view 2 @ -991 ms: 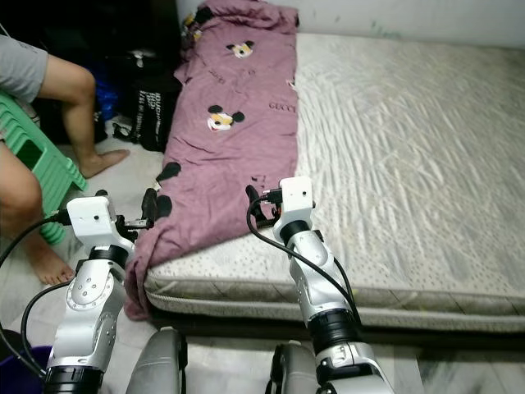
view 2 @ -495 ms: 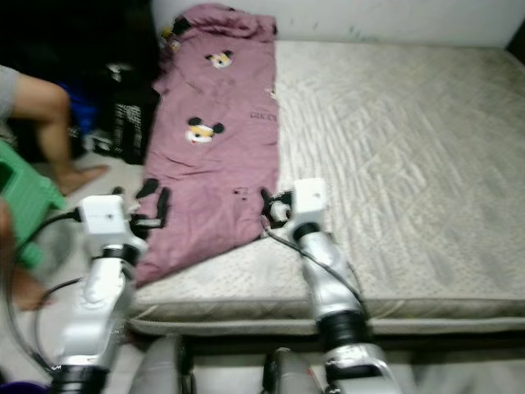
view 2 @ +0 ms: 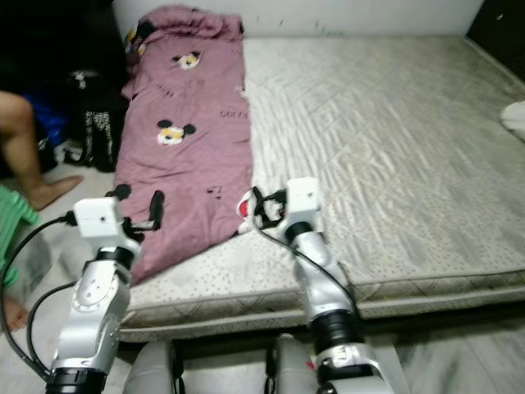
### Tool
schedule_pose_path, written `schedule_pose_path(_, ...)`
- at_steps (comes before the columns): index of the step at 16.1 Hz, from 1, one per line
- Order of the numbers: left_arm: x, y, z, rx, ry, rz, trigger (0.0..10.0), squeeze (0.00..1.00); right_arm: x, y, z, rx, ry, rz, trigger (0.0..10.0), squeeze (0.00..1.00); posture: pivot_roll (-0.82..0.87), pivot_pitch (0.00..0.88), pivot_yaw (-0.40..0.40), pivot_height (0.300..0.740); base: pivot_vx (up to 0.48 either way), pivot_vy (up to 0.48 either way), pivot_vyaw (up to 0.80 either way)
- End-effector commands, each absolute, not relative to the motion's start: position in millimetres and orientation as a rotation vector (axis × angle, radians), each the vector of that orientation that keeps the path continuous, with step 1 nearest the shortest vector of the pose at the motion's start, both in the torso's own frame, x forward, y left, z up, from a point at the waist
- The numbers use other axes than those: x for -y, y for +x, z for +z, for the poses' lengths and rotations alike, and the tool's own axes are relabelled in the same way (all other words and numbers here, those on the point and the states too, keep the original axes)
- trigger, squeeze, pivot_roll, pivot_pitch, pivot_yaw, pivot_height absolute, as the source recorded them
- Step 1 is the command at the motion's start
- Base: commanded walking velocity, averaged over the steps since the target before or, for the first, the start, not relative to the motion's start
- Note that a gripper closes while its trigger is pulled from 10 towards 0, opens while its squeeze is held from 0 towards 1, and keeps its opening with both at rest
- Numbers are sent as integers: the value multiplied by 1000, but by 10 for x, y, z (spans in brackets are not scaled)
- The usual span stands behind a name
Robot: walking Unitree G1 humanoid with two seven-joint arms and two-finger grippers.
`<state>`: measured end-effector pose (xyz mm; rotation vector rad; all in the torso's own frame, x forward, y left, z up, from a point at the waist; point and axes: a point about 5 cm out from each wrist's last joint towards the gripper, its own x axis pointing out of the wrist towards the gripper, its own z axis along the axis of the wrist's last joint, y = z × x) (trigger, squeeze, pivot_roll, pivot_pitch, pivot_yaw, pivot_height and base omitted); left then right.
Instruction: Clean up the room
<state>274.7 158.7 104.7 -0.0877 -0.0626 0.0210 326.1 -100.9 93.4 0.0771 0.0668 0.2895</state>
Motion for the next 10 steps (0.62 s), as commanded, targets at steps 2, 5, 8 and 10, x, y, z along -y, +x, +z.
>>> schedule_pose_path(2, -1583, 2749, 1034, 51, -107, 10, 10000, 0, 1044, 3262, 915, -81, 72, 282, 10000, 0, -30, 86, -26, 660, 0, 480, 0)
schedule_pose_path(5, -1582, 2749, 1032, 50, -105, 13, 10000, 0, 1044, 3262, 914, -79, 68, 284, 10000, 0, -30, 82, -27, 660, 0, 480, 0)
schedule_pose_path(8, -1582, 2751, 1033, 50, -104, 11, 10000, 0, 1044, 3262, 915, -79, 68, 284, 10000, 0, -30, 82, -27, 660, 0, 480, 0)
schedule_pose_path(10, -1587, 2759, 1038, 50, -105, 15, 10000, 0, 1044, 3270, 920, -81, 68, 283, 10000, 0, -32, 94, -29, 660, 0, 459, 0)
